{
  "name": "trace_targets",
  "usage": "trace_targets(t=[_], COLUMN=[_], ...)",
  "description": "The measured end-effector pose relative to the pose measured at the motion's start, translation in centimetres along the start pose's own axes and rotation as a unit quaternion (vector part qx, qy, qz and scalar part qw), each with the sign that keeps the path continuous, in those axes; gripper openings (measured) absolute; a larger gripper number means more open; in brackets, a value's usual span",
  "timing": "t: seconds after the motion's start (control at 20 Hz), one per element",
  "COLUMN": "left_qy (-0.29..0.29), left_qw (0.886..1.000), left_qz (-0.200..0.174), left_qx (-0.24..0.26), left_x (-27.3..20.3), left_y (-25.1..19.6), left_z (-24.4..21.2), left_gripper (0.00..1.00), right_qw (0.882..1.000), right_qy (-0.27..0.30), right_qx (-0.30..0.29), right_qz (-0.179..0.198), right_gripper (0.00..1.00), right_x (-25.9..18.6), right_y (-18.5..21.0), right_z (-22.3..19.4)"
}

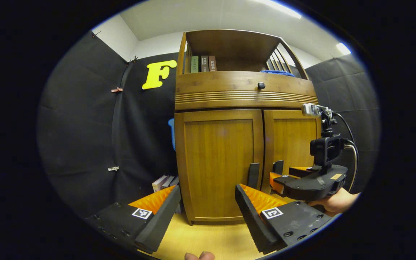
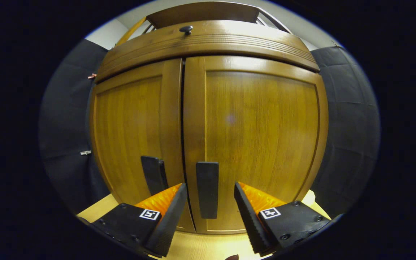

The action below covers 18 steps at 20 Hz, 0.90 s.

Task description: Open the right door of the double-door shoe cabinet with the right hand, and open the left door with the left hand.

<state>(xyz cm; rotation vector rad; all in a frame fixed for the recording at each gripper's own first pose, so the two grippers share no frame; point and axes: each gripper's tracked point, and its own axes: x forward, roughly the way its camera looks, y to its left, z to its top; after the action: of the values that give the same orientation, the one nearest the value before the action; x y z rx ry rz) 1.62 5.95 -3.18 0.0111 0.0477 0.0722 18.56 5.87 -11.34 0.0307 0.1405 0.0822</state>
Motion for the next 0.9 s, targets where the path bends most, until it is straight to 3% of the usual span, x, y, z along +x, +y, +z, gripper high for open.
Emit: trace_targets(t=[0.05, 0.2, 0.25, 0.35, 0.4, 0.5, 0.6, 0.9], left_qy=[0.002, 0.012, 0.015, 0.022, 0.025, 0.027, 0.025, 0.017], left_qw=[1.000, 1.000, 1.000, 0.999, 0.999, 0.999, 0.999, 0.999], left_qz=[0.002, 0.010, 0.011, 0.014, 0.015, 0.019, 0.021, 0.018], left_qx=[-0.002, -0.007, -0.010, -0.019, -0.025, -0.034, -0.037, -0.036], left_x=[0.0, -0.1, -0.1, -0.3, -0.4, -0.7, -1.1, -2.1], left_y=[0.4, 1.5, 1.7, 2.1, 2.3, 2.6, 2.7, 1.8], left_z=[-0.1, -0.9, -1.2, -1.6, -1.8, -1.9, -1.7, -1.3], left_gripper=[0.94, 0.94, 0.94, 0.95, 0.94, 0.95, 0.95, 0.94], right_qw=[1.000, 1.000, 1.000, 1.000, 1.000, 1.000, 1.000, 0.998], right_qy=[0.005, -0.010, -0.008, 0.004, -0.005, 0.004, 0.009, 0.017], right_qx=[-0.001, -0.013, -0.022, -0.025, -0.008, 0.019, -0.001, 0.022], right_qz=[-0.003, -0.004, -0.006, -0.013, -0.011, -0.002, 0.009, 0.053], right_gripper=[0.83, 0.47, 0.42, 0.42, 0.30, 0.27, 0.27, 0.27], right_x=[0.7, 2.0, 2.4, 2.6, 2.7, 2.7, 1.7, -3.9], right_y=[-0.1, 0.5, 0.6, 0.4, 0.4, 0.3, 0.2, -0.7], right_z=[-0.5, -0.2, -0.5, -1.0, -0.8, -0.8, -0.8, -1.4])
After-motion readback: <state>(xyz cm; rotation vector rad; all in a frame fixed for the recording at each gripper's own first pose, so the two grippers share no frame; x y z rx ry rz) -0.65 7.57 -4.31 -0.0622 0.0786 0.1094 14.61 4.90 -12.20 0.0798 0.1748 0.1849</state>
